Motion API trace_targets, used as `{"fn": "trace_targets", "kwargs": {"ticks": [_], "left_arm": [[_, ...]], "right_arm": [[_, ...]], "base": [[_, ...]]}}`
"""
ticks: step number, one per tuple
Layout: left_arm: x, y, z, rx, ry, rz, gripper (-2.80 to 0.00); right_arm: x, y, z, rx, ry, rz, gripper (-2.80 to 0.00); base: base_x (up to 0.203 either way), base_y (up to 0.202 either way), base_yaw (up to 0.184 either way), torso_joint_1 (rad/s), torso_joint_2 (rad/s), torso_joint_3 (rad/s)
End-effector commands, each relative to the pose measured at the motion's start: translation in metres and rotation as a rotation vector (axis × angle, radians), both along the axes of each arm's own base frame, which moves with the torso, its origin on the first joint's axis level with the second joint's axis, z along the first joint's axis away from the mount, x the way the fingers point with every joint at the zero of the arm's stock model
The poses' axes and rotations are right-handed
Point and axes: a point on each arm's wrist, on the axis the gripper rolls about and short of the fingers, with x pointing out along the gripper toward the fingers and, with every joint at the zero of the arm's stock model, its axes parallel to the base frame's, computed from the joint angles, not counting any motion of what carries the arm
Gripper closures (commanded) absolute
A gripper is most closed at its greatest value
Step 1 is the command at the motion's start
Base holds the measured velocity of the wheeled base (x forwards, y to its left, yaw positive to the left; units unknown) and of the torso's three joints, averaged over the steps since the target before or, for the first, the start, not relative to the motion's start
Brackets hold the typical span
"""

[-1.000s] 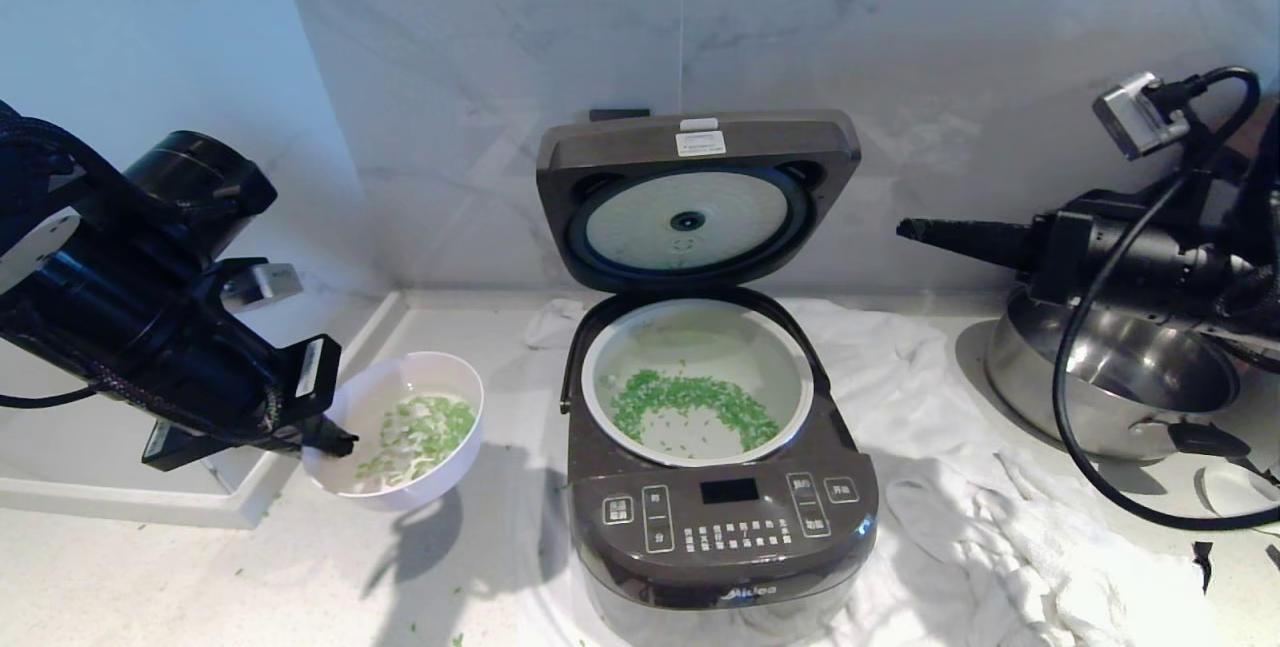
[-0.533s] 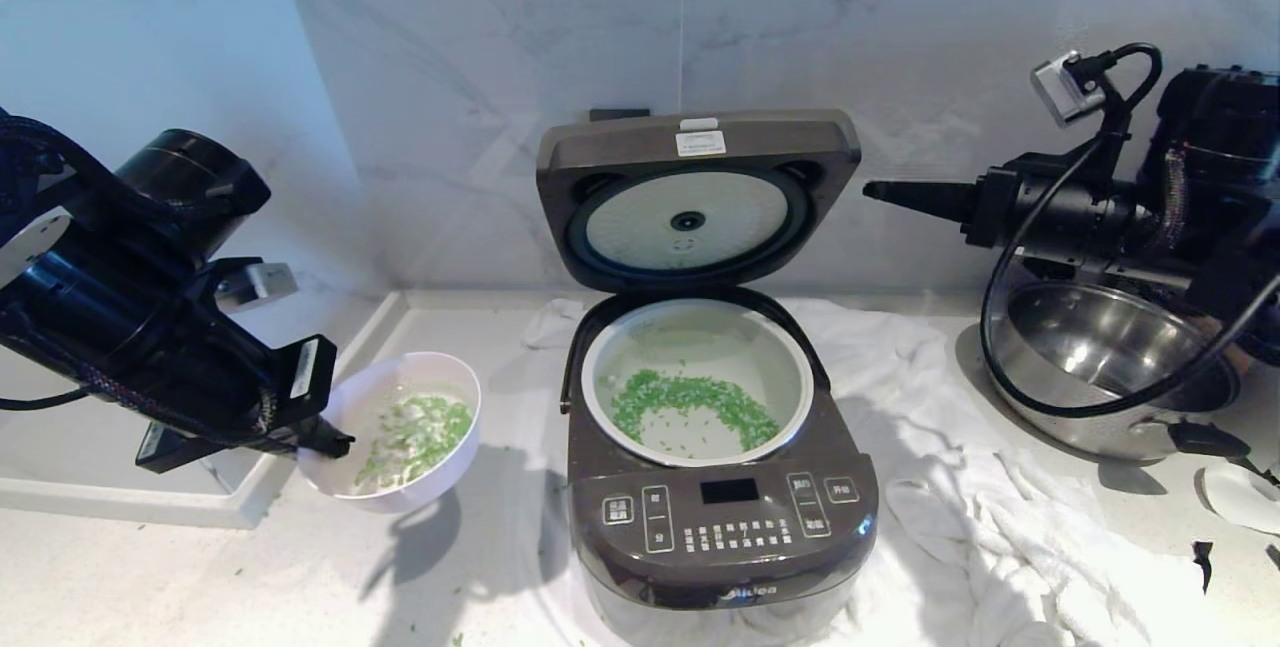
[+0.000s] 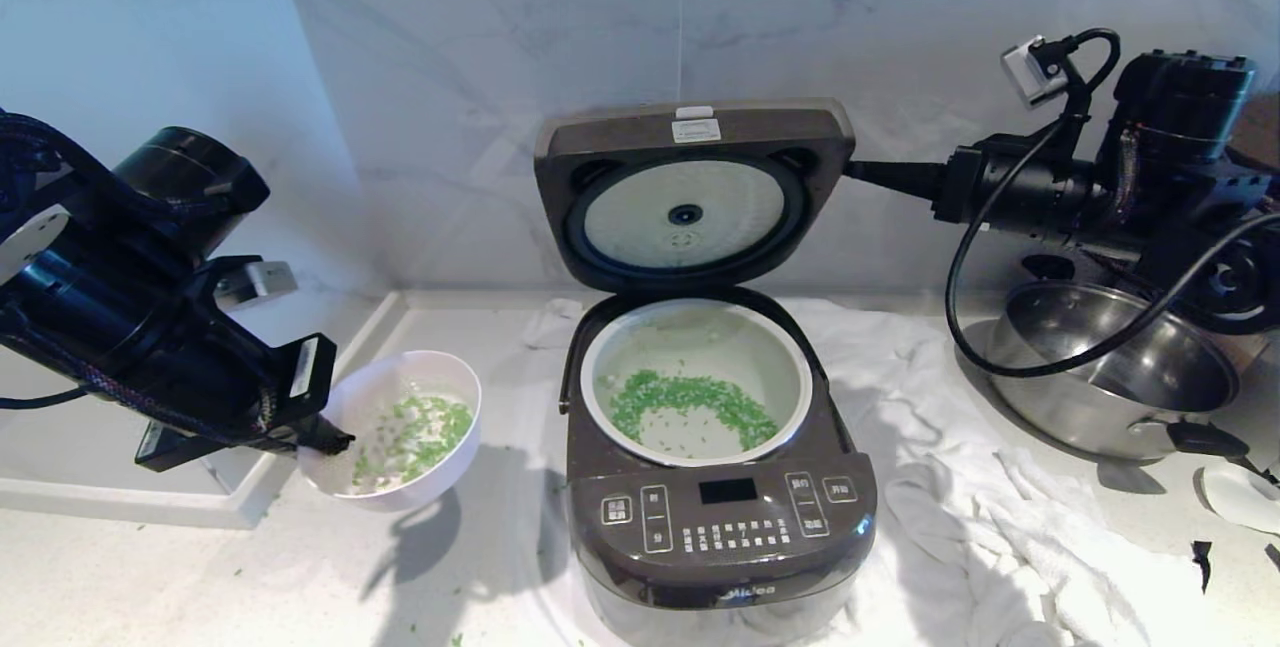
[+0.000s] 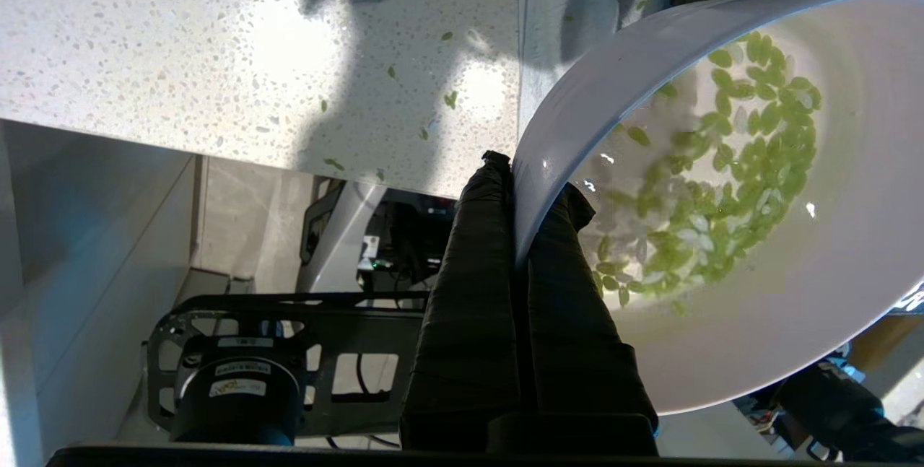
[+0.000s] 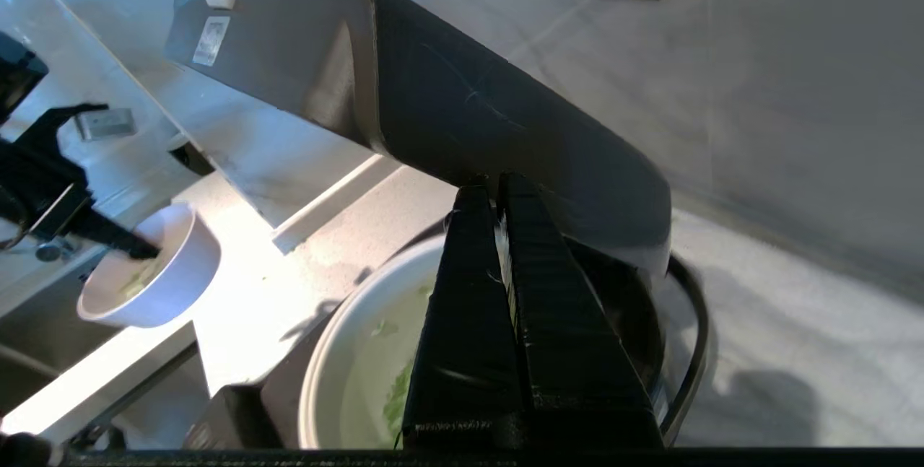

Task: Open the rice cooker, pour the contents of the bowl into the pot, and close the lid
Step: Pour the water from the bowl into the rice cooker

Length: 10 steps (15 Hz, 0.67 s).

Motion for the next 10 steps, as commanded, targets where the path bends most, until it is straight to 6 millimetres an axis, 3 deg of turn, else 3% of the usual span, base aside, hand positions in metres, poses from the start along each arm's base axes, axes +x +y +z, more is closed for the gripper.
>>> {"fn": "trace_targets", "kwargs": {"ticks": [1, 7, 10], "left_arm": [[-0.001, 0.000, 0.000, -0.001, 0.006, 0.001, 0.00], [-0.001, 0.000, 0.000, -0.002, 0.006, 0.001, 0.00], [-0.001, 0.000, 0.000, -0.002, 0.006, 0.001, 0.00]], "right_arm": [[0.010, -0.002, 0.003, 0.005, -0.019, -0.005, 0.00], [0.033, -0.010, 0.013, 0.019, -0.068, -0.033, 0.00], [0.031, -0.009, 0.017, 0.037, -0.055, -0.027, 0.00]], "base": [[0.000, 0.000, 0.000, 0.000, 0.00, 0.000], [0.000, 0.000, 0.000, 0.000, 0.00, 0.000], [0.000, 0.000, 0.000, 0.000, 0.00, 0.000]]}}
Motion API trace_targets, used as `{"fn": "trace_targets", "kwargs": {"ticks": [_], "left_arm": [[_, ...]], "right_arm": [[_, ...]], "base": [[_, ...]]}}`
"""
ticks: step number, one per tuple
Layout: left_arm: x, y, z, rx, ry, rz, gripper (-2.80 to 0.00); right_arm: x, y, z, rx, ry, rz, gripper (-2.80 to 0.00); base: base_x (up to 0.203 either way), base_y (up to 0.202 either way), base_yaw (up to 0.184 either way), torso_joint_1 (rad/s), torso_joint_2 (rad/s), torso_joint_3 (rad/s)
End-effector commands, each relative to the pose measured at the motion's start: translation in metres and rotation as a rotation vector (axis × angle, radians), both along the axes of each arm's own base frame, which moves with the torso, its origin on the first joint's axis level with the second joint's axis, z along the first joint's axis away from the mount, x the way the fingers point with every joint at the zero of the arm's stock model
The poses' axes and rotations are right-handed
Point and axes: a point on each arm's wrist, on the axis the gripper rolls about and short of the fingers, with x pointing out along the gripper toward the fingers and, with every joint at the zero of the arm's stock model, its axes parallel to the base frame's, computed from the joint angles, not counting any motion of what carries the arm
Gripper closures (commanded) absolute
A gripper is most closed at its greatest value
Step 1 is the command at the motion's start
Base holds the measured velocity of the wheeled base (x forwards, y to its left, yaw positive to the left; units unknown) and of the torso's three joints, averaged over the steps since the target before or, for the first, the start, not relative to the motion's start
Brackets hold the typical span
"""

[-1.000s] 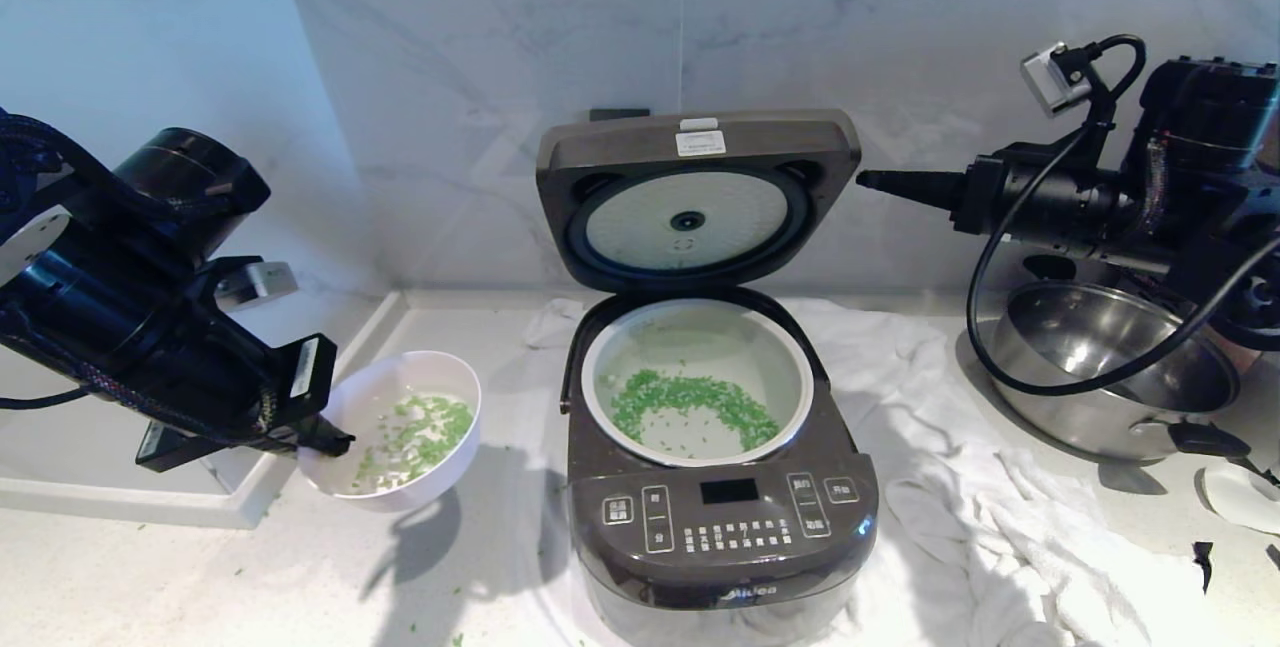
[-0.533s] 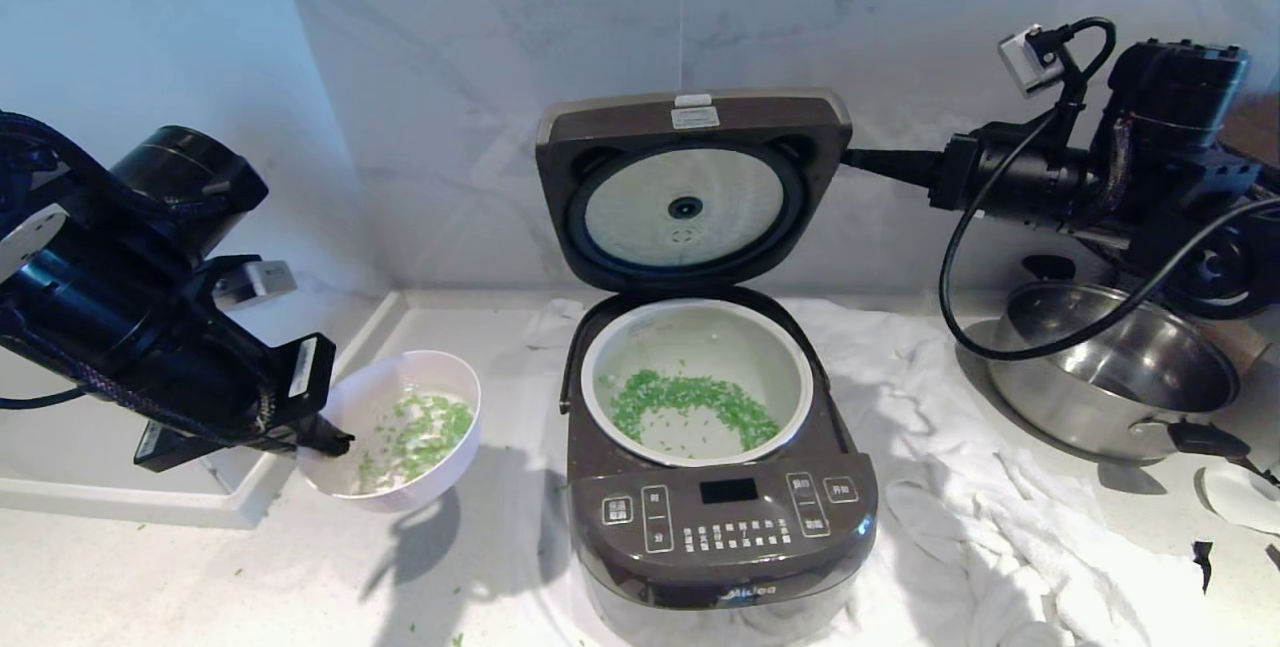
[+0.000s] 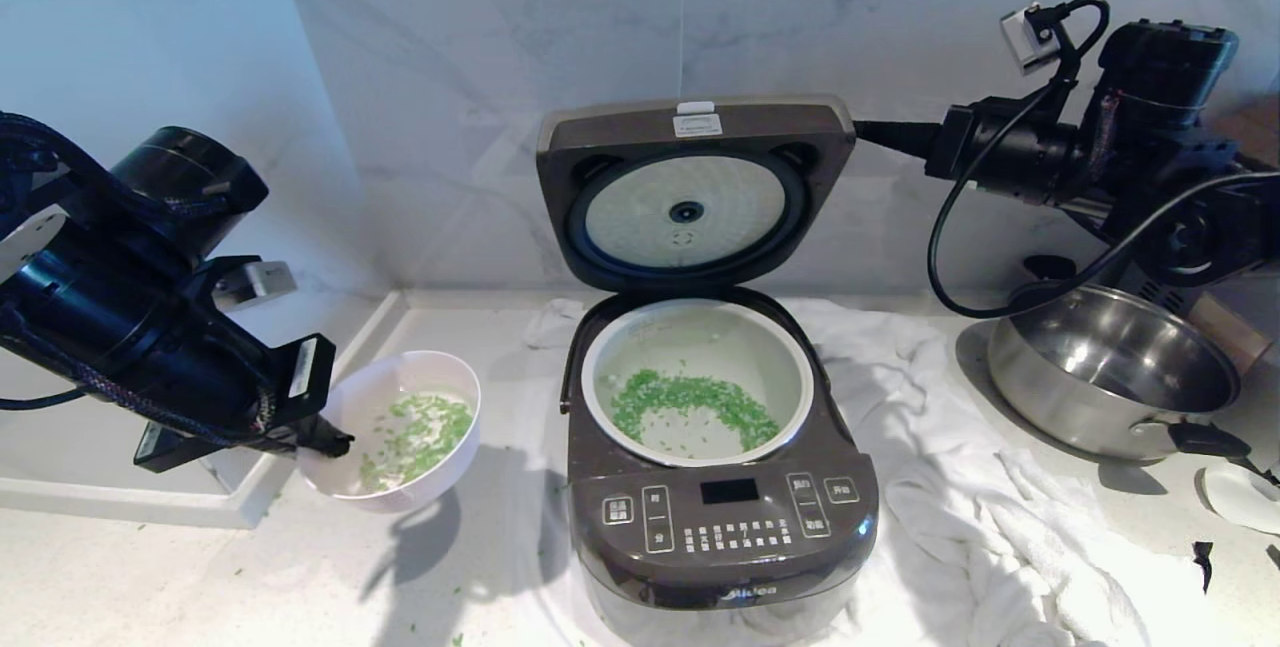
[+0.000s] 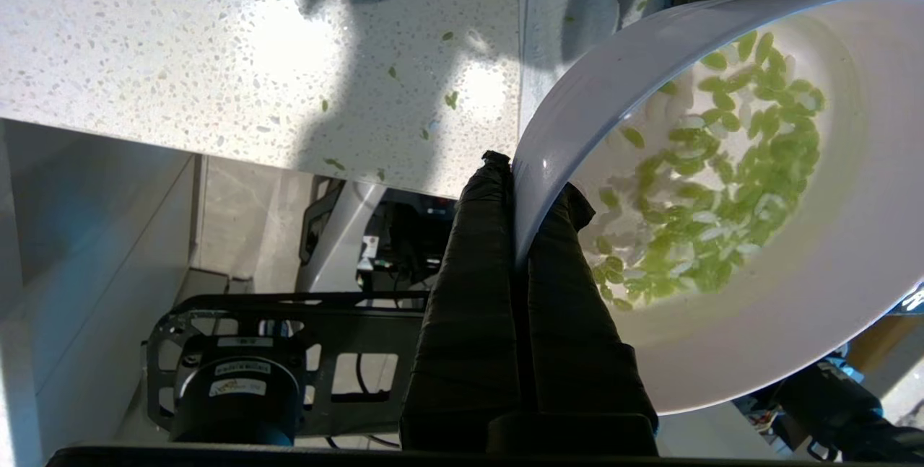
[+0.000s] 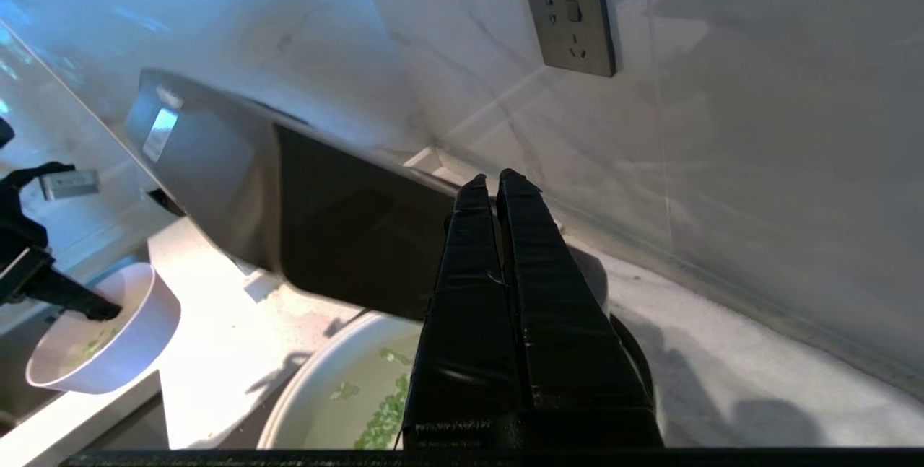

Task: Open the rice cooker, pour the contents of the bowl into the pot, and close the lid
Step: Pour the water from the bowl into the rice cooker

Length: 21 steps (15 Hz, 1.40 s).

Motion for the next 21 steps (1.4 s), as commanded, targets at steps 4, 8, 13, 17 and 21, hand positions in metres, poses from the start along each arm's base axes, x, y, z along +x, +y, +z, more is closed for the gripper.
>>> {"fn": "trace_targets", "kwargs": {"ticks": [4, 8, 13, 17, 21], "left_arm": [[0.001, 0.000, -0.002, 0.000, 0.013, 0.004, 0.00], [0.000, 0.000, -0.003, 0.000, 0.021, 0.007, 0.00], [-0.002, 0.001, -0.002, -0.002, 0.015, 0.008, 0.00], [-0.003, 0.001, -0.001, -0.004, 0.011, 0.014, 0.00], [-0.004, 0.001, -0.001, -0.005, 0.015, 0.018, 0.00]], "right_arm": [[-0.039, 0.007, 0.000, 0.003, 0.043, 0.039, 0.00], [-0.072, 0.027, -0.010, 0.000, 0.103, 0.117, 0.00], [-0.035, 0.042, -0.020, -0.001, 0.104, 0.131, 0.00], [-0.005, 0.024, -0.017, 0.007, 0.064, 0.067, 0.00], [0.004, 0.019, -0.021, 0.007, 0.066, 0.053, 0.00]], "base": [[0.000, 0.000, 0.000, 0.000, 0.00, 0.000], [0.000, 0.000, 0.000, 0.000, 0.00, 0.000], [0.000, 0.000, 0.000, 0.000, 0.00, 0.000], [0.000, 0.000, 0.000, 0.000, 0.00, 0.000], [0.000, 0.000, 0.000, 0.000, 0.00, 0.000]]}}
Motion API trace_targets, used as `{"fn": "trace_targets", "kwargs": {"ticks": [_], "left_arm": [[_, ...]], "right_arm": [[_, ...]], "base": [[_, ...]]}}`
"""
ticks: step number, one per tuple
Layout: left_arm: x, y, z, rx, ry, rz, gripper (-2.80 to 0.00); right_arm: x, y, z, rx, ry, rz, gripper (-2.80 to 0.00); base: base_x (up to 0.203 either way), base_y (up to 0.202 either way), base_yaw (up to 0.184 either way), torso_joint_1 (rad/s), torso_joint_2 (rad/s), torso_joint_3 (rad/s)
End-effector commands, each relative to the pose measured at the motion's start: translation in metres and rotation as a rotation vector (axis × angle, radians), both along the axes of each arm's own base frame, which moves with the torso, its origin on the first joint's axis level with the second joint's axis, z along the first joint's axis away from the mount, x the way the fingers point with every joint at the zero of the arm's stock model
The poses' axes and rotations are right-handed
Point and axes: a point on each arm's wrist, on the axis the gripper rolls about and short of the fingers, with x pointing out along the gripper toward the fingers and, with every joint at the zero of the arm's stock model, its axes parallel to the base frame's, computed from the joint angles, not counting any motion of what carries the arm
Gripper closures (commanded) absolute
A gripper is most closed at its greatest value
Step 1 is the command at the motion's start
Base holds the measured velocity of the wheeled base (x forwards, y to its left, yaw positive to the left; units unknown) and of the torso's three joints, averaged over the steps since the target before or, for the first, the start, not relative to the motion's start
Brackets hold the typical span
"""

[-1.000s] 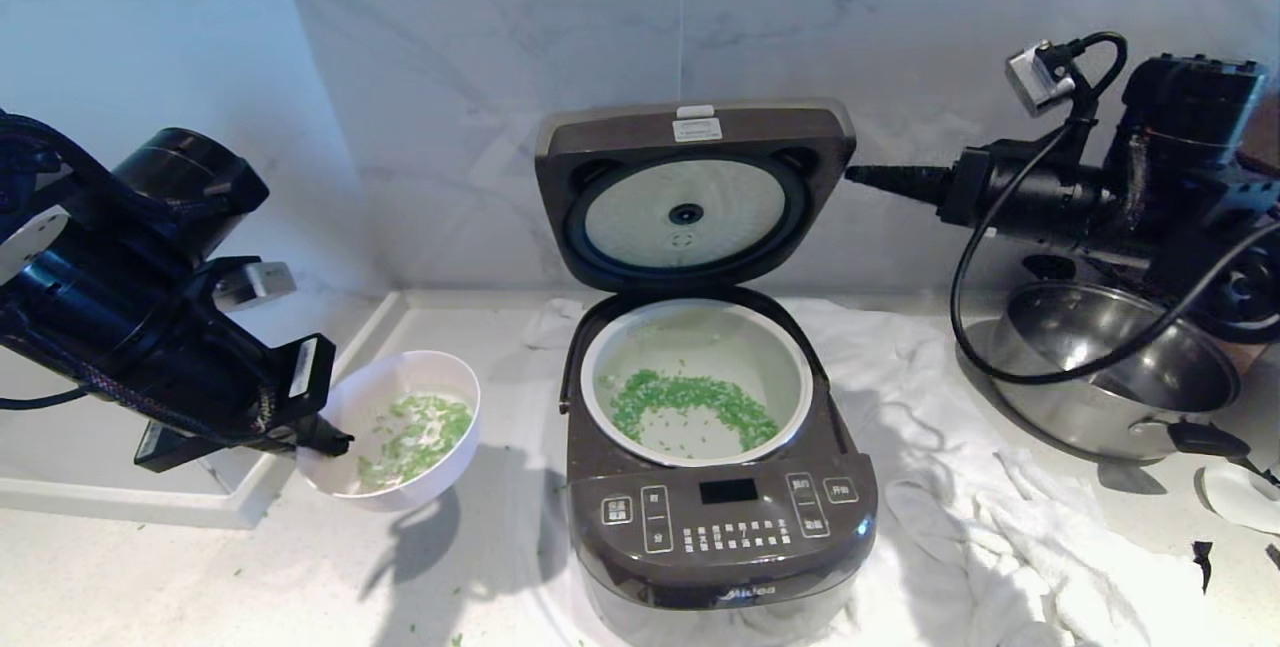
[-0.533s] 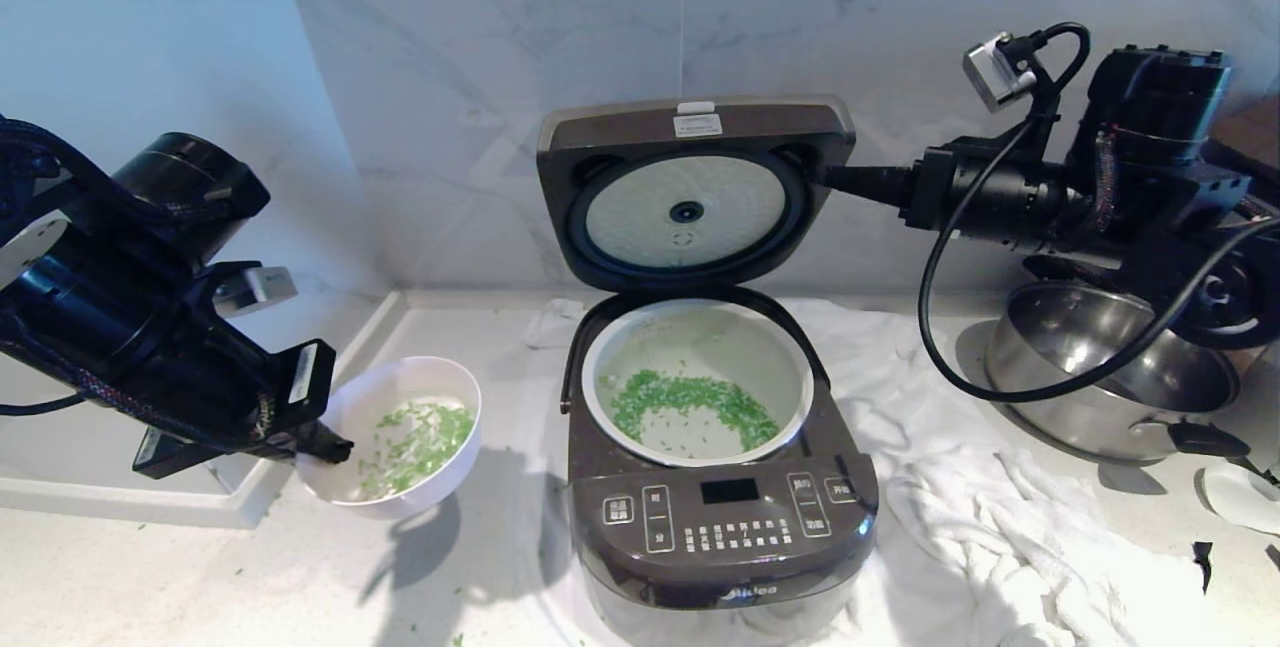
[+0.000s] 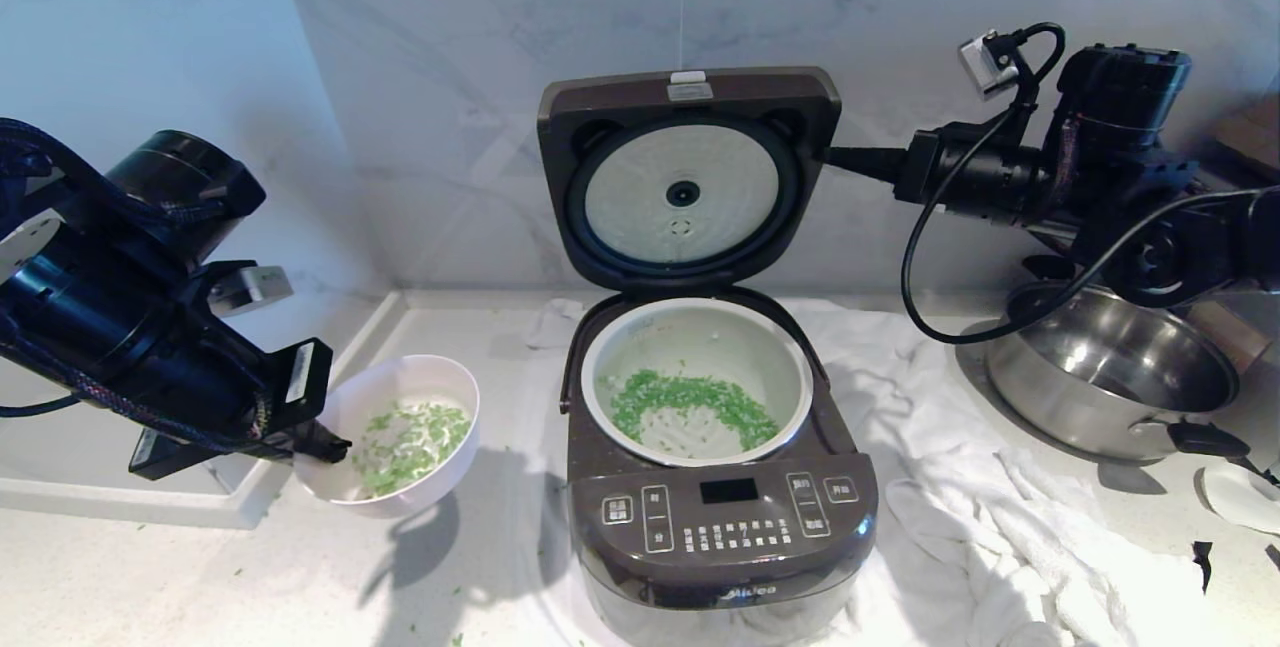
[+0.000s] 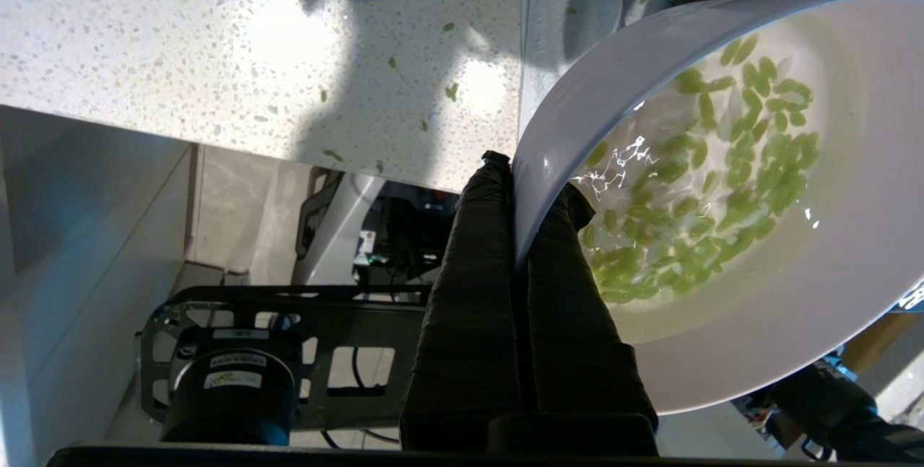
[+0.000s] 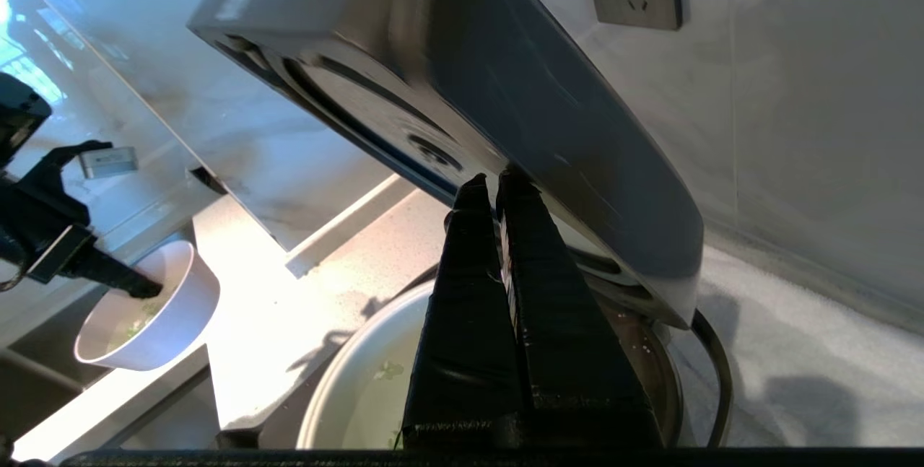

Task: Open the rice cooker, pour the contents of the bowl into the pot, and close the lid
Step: Pour the water from the bowl into the rice cooker

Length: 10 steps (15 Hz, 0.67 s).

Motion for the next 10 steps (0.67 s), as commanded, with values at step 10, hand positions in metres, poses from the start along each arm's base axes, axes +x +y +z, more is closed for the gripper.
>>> {"fn": "trace_targets", "kwargs": {"ticks": [10], "left_arm": [[-0.002, -0.002, 0.000, -0.002, 0.006, -0.005, 0.00]], "right_arm": [[0.033, 0.006, -0.001, 0.012, -0.075, -0.004, 0.00]], "base": [[0.000, 0.000, 0.000, 0.000, 0.00, 0.000]]}}
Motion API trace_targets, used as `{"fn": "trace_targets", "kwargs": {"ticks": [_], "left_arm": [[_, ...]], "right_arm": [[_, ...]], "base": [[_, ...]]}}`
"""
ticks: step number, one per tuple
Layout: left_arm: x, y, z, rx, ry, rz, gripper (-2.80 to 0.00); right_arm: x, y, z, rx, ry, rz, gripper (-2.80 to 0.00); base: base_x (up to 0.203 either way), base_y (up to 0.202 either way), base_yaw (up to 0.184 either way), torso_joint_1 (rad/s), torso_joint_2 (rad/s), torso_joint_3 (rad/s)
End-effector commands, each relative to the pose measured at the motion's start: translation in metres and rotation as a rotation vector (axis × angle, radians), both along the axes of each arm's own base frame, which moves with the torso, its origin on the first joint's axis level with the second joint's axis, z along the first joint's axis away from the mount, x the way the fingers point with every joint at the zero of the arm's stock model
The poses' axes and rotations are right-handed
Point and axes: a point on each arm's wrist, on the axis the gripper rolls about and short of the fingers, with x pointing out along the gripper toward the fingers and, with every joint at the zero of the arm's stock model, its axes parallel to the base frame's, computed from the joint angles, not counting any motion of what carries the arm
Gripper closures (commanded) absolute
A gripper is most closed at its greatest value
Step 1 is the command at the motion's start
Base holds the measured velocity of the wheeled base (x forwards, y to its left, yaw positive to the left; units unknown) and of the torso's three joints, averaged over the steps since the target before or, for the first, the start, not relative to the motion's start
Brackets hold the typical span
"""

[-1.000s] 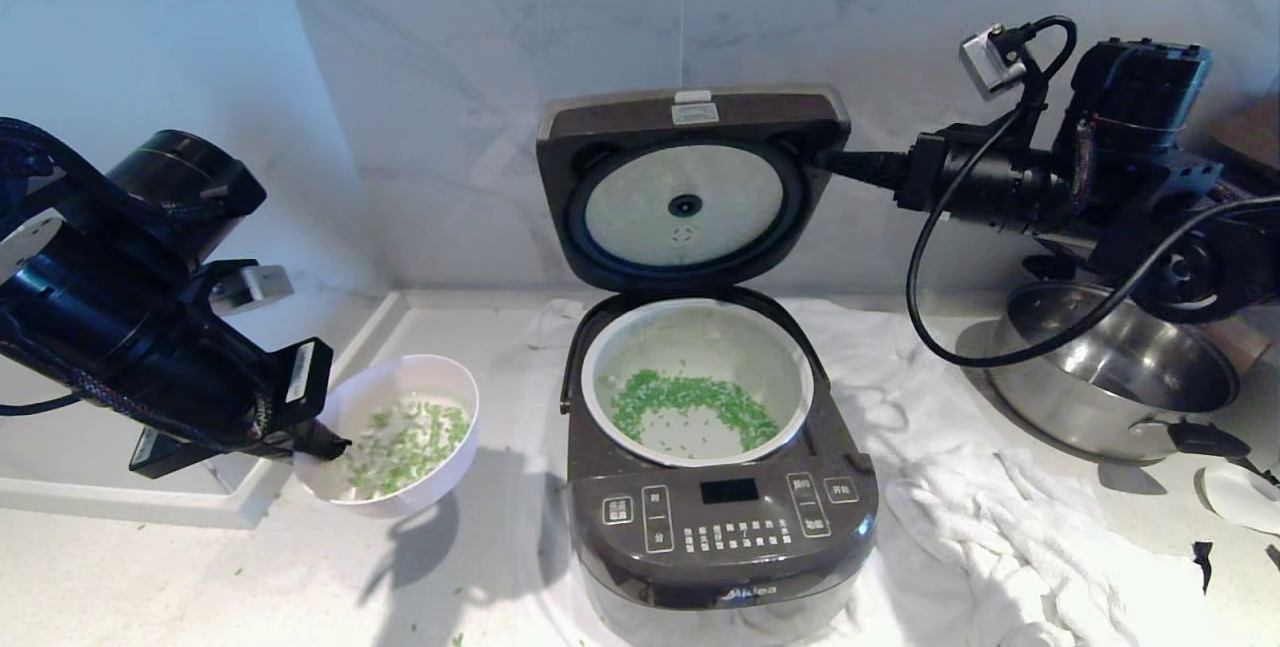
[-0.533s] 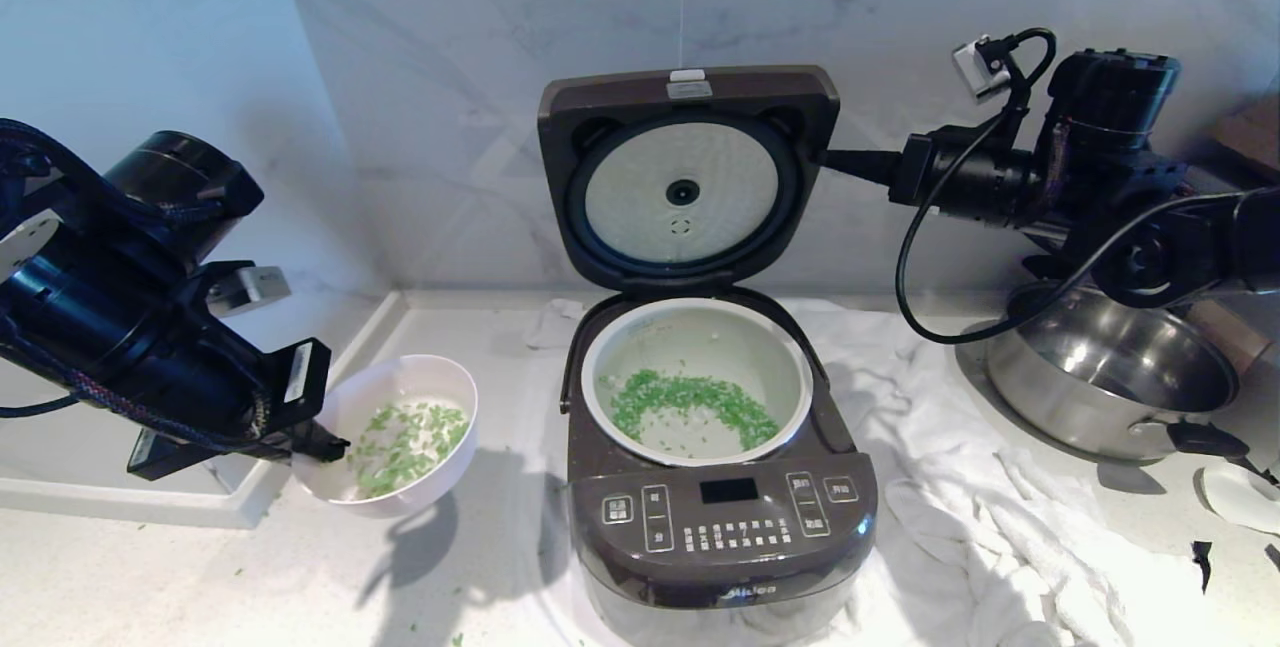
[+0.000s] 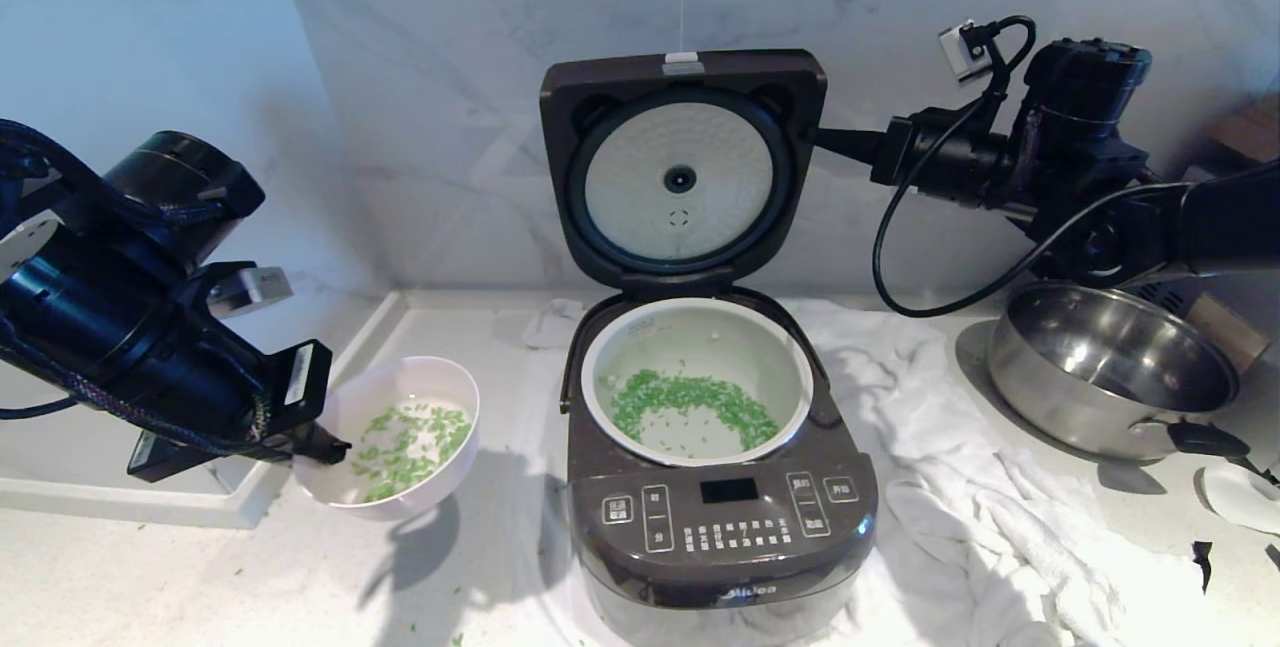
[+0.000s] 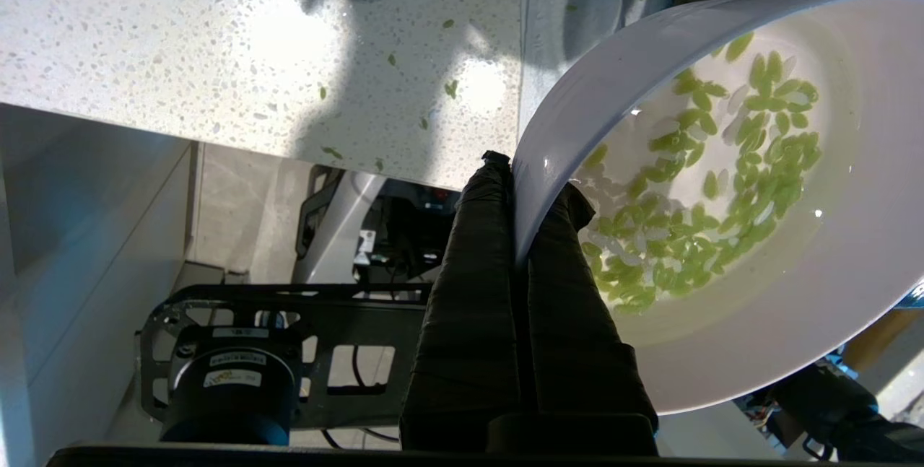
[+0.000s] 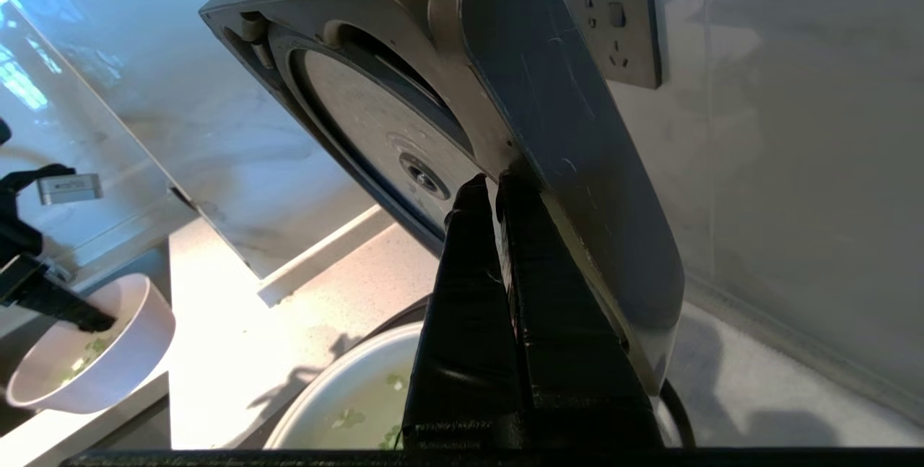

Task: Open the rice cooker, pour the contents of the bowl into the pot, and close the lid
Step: Pour the water from the bowl into the rice cooker

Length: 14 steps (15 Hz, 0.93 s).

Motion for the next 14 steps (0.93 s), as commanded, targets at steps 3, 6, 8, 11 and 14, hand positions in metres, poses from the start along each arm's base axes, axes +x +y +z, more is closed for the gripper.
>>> {"fn": "trace_targets", "kwargs": {"ticks": [3, 6, 8, 11, 14], "left_arm": [[-0.001, 0.000, 0.000, -0.001, 0.007, 0.002, 0.00], [-0.001, 0.000, 0.000, -0.001, 0.007, 0.002, 0.00], [-0.001, 0.000, -0.001, 0.000, 0.008, 0.002, 0.00], [-0.001, 0.000, -0.001, 0.000, 0.009, 0.002, 0.00], [-0.001, 0.000, -0.001, 0.000, 0.008, 0.002, 0.00]], "right_arm": [[0.011, -0.002, -0.004, 0.005, -0.008, -0.014, 0.00], [0.014, -0.001, -0.006, 0.006, -0.008, -0.039, 0.00], [0.017, -0.001, -0.006, 0.011, -0.026, -0.055, 0.00], [0.016, -0.001, -0.003, 0.022, -0.054, -0.070, 0.00], [0.003, 0.001, 0.008, 0.031, -0.059, -0.057, 0.00]], "base": [[0.000, 0.000, 0.000, 0.000, 0.00, 0.000], [0.000, 0.000, 0.000, 0.000, 0.00, 0.000], [0.000, 0.000, 0.000, 0.000, 0.00, 0.000], [0.000, 0.000, 0.000, 0.000, 0.00, 0.000], [0.000, 0.000, 0.000, 0.000, 0.00, 0.000]]}}
